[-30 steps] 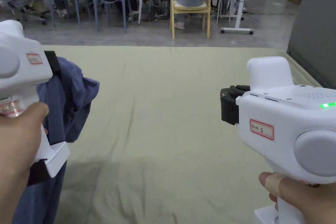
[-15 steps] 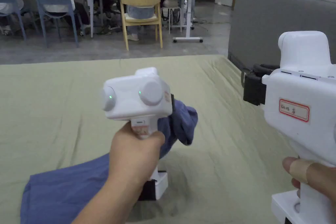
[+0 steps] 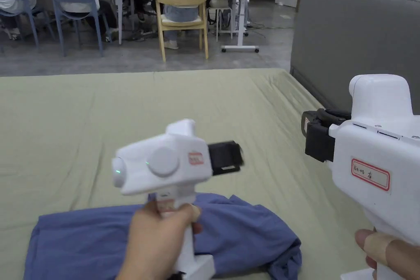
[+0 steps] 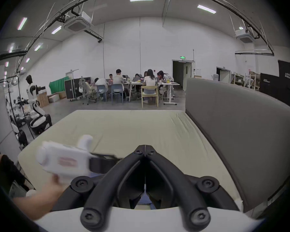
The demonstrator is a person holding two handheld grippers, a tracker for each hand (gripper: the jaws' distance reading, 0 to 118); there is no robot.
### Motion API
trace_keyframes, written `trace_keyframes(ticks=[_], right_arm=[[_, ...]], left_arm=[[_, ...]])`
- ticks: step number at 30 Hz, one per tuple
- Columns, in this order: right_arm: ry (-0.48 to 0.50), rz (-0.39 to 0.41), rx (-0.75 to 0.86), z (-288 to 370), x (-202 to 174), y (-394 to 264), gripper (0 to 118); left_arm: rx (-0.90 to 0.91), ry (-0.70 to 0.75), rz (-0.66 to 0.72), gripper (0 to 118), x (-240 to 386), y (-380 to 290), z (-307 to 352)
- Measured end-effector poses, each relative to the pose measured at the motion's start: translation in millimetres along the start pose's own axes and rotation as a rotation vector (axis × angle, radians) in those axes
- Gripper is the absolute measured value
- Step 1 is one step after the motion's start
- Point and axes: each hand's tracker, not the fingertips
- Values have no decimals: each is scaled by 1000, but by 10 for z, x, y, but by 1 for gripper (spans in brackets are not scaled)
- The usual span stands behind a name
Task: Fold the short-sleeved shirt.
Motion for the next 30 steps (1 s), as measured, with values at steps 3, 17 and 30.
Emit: trace_keyframes(ticks=[3,17,30], right_arm=[[18,-10,3,-136,-112,-69,2],[189,-30,-204,-1010,-812,-802,2],[140,-3,-360,-1601,-742,-1200,2]], left_arm=[[171,167,-33,79,-284,144,744],[-8,488,113,0,-1995,-655,1081],[-208,693,61,118,-3483,-206,-587]])
